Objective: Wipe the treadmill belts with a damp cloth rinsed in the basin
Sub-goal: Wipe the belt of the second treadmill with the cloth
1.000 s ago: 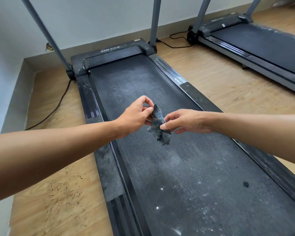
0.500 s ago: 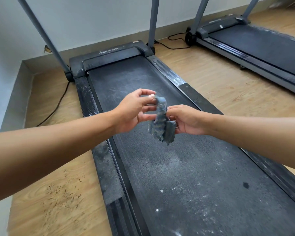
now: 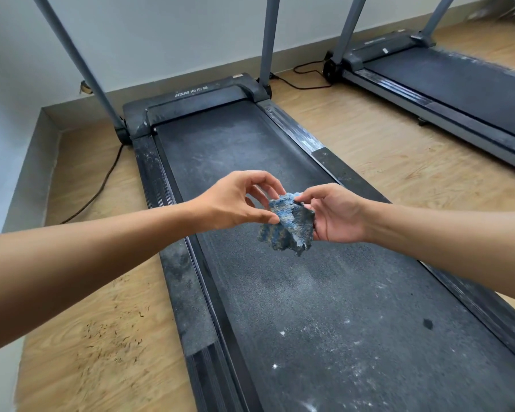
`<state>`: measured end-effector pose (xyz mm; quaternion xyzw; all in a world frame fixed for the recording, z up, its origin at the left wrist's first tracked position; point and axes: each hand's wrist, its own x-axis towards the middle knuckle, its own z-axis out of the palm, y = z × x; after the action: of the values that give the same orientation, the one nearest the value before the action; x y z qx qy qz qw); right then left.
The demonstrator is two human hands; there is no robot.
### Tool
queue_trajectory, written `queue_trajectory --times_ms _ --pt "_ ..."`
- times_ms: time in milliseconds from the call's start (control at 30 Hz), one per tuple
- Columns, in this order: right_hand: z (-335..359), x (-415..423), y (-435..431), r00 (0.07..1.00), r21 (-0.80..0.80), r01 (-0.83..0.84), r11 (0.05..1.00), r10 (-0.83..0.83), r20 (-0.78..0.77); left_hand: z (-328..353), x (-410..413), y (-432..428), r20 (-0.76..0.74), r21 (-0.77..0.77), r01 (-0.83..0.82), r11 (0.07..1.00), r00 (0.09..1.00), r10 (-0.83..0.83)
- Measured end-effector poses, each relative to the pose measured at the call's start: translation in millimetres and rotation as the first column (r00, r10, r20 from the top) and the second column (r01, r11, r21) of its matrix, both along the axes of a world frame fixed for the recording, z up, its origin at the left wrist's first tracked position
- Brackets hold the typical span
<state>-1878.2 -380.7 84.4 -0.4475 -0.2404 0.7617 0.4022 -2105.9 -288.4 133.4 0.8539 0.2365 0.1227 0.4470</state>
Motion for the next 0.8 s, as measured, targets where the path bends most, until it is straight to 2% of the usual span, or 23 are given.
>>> queue_trajectory --times_ms 100,200,267,367,467,600,667,700,733,800 --pt "4 -7 0 0.999 0.003 -0.021 1.000 0.021 0.025 -1 3 -1 0.000 0.146 0.007 0.989 1.000 -0.007" --pt "8 -13 -1 0.999 -0.021 -0.016 1.000 0.016 0.046 0 5 -3 0.010 0.167 -0.046 0.985 0.999 0.045" --pt "7 -18 -3 0.999 -0.040 0.002 0.999 0.000 0.054 0 6 -4 0.035 0.130 -0.126 0.984 0.992 0.122" --pt "5 -24 -4 0.996 -0.017 -0.069 0.997 0.070 0.052 0 11 0 0.081 0.072 -0.256 0.964 0.965 0.250" --pt "10 -34 -8 0.994 -0.001 -0.092 0.996 0.092 0.056 -2 14 10 0.096 -0.043 -0.364 0.930 0.925 0.367" --pt "8 -48 -7 0.976 0.078 0.040 0.996 -0.056 0.210 -16 13 12 0.144 -0.235 -0.520 0.821 0.817 0.559" --pt "0 -46 -4 0.938 0.030 0.104 0.994 -0.108 0.328 -29 8 4 0.044 -0.289 -0.624 0.726 0.749 0.661" --pt "-5 -42 -3 0.920 -0.033 0.092 0.995 -0.072 0.386 -37 4 -2 -0.081 -0.328 -0.663 0.672 0.729 0.680" --pt "-8 -39 -3 0.900 -0.101 0.053 0.993 -0.003 0.437 -46 -1 -10 -0.239 -0.376 -0.684 0.625 0.723 0.648" --pt "-10 -32 -5 0.866 -0.168 -0.014 0.986 0.095 0.491 -63 -12 -27 -0.503 -0.470 -0.665 0.580 0.742 0.444"
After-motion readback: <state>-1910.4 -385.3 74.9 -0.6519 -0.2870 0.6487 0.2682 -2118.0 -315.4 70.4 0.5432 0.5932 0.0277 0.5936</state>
